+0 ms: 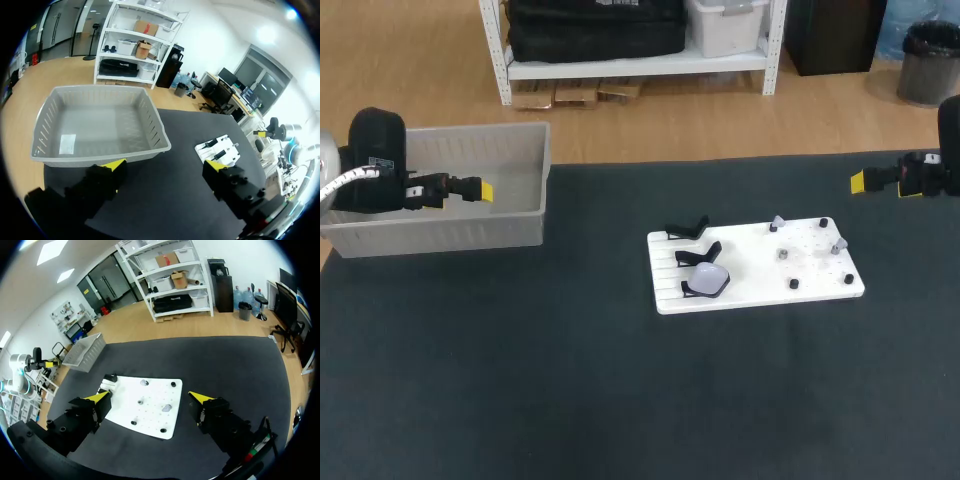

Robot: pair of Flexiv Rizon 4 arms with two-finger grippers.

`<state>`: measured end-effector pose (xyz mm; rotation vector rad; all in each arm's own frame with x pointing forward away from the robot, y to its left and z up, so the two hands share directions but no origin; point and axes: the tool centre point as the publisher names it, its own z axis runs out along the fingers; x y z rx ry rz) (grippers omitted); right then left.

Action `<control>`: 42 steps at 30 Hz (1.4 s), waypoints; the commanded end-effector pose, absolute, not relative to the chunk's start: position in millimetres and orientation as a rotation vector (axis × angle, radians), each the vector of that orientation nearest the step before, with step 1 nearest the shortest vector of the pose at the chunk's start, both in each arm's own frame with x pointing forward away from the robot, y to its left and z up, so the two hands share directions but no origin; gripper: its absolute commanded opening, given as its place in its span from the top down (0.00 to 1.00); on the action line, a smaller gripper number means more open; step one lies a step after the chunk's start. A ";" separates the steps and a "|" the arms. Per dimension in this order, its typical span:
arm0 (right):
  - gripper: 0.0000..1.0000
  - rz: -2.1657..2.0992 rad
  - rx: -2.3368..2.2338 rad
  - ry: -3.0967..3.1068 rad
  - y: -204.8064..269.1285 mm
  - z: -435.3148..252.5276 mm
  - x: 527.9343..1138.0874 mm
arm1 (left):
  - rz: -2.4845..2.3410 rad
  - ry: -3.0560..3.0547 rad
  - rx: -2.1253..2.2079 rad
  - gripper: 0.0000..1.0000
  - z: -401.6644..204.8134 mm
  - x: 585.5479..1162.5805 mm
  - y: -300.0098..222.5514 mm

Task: Pick up each earbud case from the left stands, insert the matching earbuds, close the lid, and place the case in the box.

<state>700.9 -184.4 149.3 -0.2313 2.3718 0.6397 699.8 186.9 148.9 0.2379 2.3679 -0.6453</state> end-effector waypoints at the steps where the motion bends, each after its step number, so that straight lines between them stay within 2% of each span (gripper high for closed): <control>1: 0.00 0.640 -0.233 2.372 -184.9 149.1 701.1 | -0.633 2.379 0.232 0.00 150.7 700.4 184.8; 13: 0.00 0.640 -0.233 2.372 -184.9 149.1 701.1 | -0.633 2.379 0.232 0.00 150.7 700.4 184.8; 19: 0.00 0.640 -0.233 2.372 -184.9 149.1 701.1 | -0.766 1.670 0.996 0.00 167.4 693.8 153.9; 26: 0.00 0.640 -0.233 2.372 -184.9 149.1 701.1 | -0.841 1.247 1.485 0.00 168.4 680.5 123.4; 32: 0.00 0.640 -0.233 2.372 -184.9 149.1 701.1 | -0.790 1.244 1.728 0.00 172.7 671.6 81.9; 42: 0.00 0.640 -0.233 2.372 -184.9 149.1 701.1 | -0.790 1.244 1.728 0.00 172.7 671.6 81.9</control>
